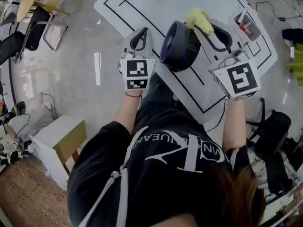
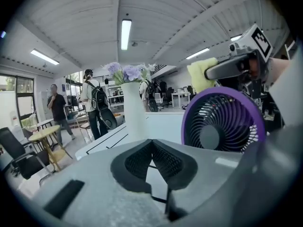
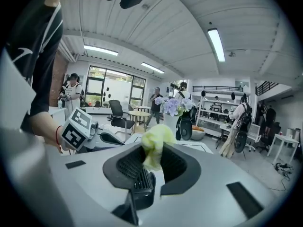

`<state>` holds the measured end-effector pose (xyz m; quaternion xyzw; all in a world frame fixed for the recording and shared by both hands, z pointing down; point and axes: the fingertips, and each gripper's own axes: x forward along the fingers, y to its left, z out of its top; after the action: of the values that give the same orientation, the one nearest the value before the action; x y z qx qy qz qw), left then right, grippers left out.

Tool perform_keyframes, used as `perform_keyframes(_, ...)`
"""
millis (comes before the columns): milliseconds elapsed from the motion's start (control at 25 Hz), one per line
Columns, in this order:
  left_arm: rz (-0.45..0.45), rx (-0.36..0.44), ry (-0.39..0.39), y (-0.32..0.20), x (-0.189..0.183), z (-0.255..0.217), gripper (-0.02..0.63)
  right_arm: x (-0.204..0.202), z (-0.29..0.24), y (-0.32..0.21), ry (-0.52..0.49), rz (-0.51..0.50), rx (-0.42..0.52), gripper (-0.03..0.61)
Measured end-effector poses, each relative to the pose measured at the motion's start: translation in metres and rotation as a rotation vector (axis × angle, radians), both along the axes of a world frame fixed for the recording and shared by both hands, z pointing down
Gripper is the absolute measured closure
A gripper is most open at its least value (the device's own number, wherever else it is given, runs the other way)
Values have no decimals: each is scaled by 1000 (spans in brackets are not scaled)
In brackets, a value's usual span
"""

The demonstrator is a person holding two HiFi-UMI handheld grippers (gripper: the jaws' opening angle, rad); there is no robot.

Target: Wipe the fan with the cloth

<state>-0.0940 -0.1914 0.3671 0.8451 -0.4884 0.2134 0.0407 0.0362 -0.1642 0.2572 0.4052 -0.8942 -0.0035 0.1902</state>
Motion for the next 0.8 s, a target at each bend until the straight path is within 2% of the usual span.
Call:
perform_keyframes(200, 110, -12, 16, -35, 19, 5, 603, -5, 12, -28, 56, 30, -66, 491)
perform_keyframes(360, 177, -26, 24, -59, 32, 10, 603, -9, 27, -44, 97, 13, -166, 491)
perform_keyframes(800, 222, -48, 59, -84, 24, 12, 603, -21, 50, -44, 118, -17, -408, 492)
